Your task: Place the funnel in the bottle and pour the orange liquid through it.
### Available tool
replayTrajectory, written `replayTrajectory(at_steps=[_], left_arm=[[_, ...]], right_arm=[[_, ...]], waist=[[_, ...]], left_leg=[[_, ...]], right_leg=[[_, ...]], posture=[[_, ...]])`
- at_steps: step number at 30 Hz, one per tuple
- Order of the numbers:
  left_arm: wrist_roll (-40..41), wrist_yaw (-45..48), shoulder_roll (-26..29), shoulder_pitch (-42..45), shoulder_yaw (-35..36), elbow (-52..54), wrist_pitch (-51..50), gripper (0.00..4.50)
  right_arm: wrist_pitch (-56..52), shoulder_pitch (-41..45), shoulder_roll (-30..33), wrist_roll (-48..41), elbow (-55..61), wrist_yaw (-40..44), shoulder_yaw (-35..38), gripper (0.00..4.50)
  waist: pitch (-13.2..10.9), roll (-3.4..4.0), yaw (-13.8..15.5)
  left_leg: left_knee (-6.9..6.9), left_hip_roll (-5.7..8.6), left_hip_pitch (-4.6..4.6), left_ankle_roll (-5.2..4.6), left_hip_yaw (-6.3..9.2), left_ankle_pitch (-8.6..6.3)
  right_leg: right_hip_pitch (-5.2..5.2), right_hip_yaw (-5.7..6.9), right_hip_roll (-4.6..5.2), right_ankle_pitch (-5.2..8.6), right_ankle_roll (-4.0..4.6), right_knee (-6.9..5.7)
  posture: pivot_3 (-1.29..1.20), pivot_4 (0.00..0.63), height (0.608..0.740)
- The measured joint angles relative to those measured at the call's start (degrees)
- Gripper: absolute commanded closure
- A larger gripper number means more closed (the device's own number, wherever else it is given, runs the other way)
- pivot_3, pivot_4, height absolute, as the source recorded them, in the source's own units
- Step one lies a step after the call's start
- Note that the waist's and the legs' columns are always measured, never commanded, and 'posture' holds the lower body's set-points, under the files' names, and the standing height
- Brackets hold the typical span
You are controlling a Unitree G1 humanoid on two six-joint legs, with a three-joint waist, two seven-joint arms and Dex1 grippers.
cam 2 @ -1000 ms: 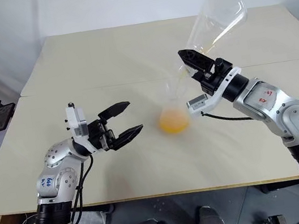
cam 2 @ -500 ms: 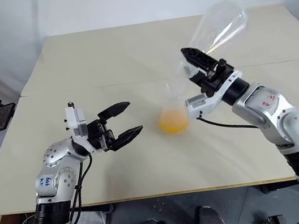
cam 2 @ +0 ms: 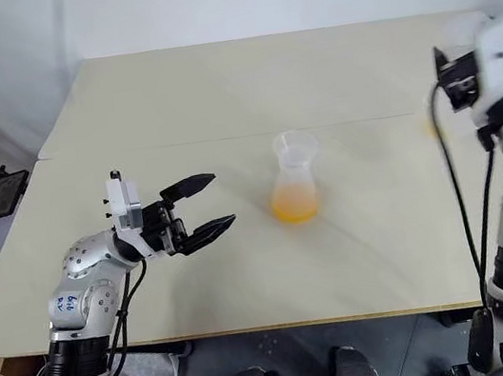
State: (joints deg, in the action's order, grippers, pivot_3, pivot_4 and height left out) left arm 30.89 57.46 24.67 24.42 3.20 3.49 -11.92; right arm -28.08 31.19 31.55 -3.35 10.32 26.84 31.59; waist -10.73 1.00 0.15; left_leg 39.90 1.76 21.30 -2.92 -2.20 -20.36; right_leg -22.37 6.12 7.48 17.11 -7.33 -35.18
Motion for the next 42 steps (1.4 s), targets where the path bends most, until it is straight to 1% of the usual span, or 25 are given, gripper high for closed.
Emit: replayTrajectory(at_steps=[3, 6, 9, 13, 15, 18, 22, 25, 29, 34, 36, 40, 42], left_arm=[[0.0, 0.1, 0.0, 0.8, 0.0, -0.2, -0.1, 0.00], [0.0, 0.2, 0.0, 1.1, -0.1, -0.2, -0.6, 0.00], [0.0, 0.3, 0.0, 1.4, -0.4, -0.3, -0.7, 0.00], [0.0, 0.4, 0.3, 1.5, -0.3, -1.2, -0.8, 0.00], [0.0, 0.4, 0.3, 1.5, -0.3, -1.6, -0.8, 0.00], [0.0, 0.6, 0.5, 1.5, -0.3, -1.7, -0.8, 0.00], [0.0, 0.7, 0.6, 1.5, -0.3, -1.6, -0.8, 0.00], [0.0, 0.9, 1.2, 1.4, -0.1, -1.7, -0.9, 0.00], [0.0, 1.1, 1.7, 1.3, 0.1, -2.0, -0.9, 0.00], [0.0, 1.6, 2.5, 1.3, 0.3, -2.4, -0.6, 0.00], [0.0, 2.1, 2.8, 1.3, 0.3, -2.6, -0.5, 0.00], [0.0, 3.0, 3.7, 1.3, 0.4, -4.0, -0.5, 0.00], [0.0, 3.9, 4.8, 1.2, 0.3, -4.2, -0.6, 0.00]], right_arm=[[-2.3, 0.0, -0.2, -4.8, -6.4, -1.2, 2.9, 1.72], [-1.7, 0.1, -0.1, -7.2, -13.0, -2.0, 4.2, 1.72], [1.8, 1.7, 1.9, -8.1, -20.2, -4.0, 4.7, 1.72], [6.1, 2.1, 4.1, -8.2, -25.1, -4.9, 4.5, 1.72], [7.8, 2.1, 4.7, -8.5, -27.1, -5.1, 4.2, 0.99], [8.7, 2.2, 6.0, -9.6, -29.0, -5.0, 3.7, 0.02], [7.6, 1.9, 7.1, -13.4, -27.7, -2.6, 3.6, 0.02], [6.2, -1.1, 10.1, -17.3, -21.5, 2.7, 3.4, 0.02], [5.2, -3.9, 13.7, -18.4, -17.8, 3.5, 4.3, 0.02], [5.2, -11.7, 15.5, -20.4, -16.1, 6.6, 7.7, 0.02], [4.6, -14.9, 15.8, -24.0, -14.4, 10.3, 10.5, 0.02], [4.3, -21.2, 18.5, -27.3, -11.4, 16.6, 14.3, 0.02], [4.2, -24.4, 18.6, -30.1, -8.3, 20.3, 16.0, 0.02]], waist=[[0.0, 0.00, -0.2], [0.0, 0.00, -0.2], [0.0, 0.01, -0.1], [0.0, 0.01, -0.2], [0.0, 0.01, -0.2], [0.0, 0.01, -0.2], [0.0, 0.02, -0.1], [0.0, 0.03, 0.0], [0.0, 0.02, 0.2], [0.0, 0.03, 1.1], [0.0, 0.03, 1.3], [0.0, 0.02, 1.3], [0.0, 0.02, 1.3]], left_leg=[[0.00, 0.01, -0.02, 0.00, -0.05, 0.00], [0.00, 0.02, -0.02, 0.00, -0.08, 0.00], [0.01, 0.05, -0.02, -0.03, -0.07, 0.01], [0.00, 0.05, -0.02, -0.02, -0.07, 0.01], [-0.01, 0.04, -0.02, -0.02, -0.07, 0.01], [0.00, 0.04, -0.01, -0.02, -0.07, 0.01], [0.00, 0.04, 0.00, -0.02, -0.07, 0.01], [-0.01, 0.03, 0.01, -0.02, -0.01, 0.01], [0.01, 0.03, 0.01, -0.03, -0.01, 0.01], [0.00, 0.04, 0.01, -0.03, -0.08, 0.01], [0.01, 0.04, 0.01, -0.03, -0.08, 0.01], [0.01, 0.03, 0.00, -0.04, -0.08, 0.01], [0.00, 0.01, -0.01, -0.04, -0.07, 0.01]], right_leg=[[-0.06, 0.00, 0.01, 0.00, 0.00, -0.14], [-0.08, -0.01, 0.01, 0.00, 0.00, -0.16], [-0.07, -0.01, 0.05, 0.00, 0.00, -0.18], [-0.07, -0.02, 0.05, 0.00, 0.00, -0.17], [-0.08, -0.02, 0.04, 0.00, 0.00, -0.16], [-0.07, -0.03, 0.05, 0.00, 0.00, -0.16], [-0.07, -0.04, 0.06, 0.00, 0.00, -0.13], [-0.07, -0.06, 0.06, 0.00, 0.00, -0.12], [0.04, -0.06, 0.06, 0.00, -0.01, 0.06], [0.03, -0.05, 0.05, 0.00, -0.01, 0.11], [0.04, -0.03, 0.05, 0.00, -0.01, 0.12], [0.07, -0.04, 0.04, -0.01, -0.01, 0.16], [0.07, -0.05, 0.04, 0.00, -0.01, 0.17]], posture=[[0.00, 0.150, 0.740], [0.00, 0.150, 0.740], [0.00, 0.150, 0.740], [0.00, 0.150, 0.740], [0.00, 0.150, 0.740], [0.00, 0.150, 0.740], [0.00, 0.150, 0.740], [0.00, 0.150, 0.740], [0.00, 0.150, 0.740], [0.00, 0.150, 0.740], [0.00, 0.150, 0.740], [0.00, 0.150, 0.740], [0.00, 0.150, 0.740]])
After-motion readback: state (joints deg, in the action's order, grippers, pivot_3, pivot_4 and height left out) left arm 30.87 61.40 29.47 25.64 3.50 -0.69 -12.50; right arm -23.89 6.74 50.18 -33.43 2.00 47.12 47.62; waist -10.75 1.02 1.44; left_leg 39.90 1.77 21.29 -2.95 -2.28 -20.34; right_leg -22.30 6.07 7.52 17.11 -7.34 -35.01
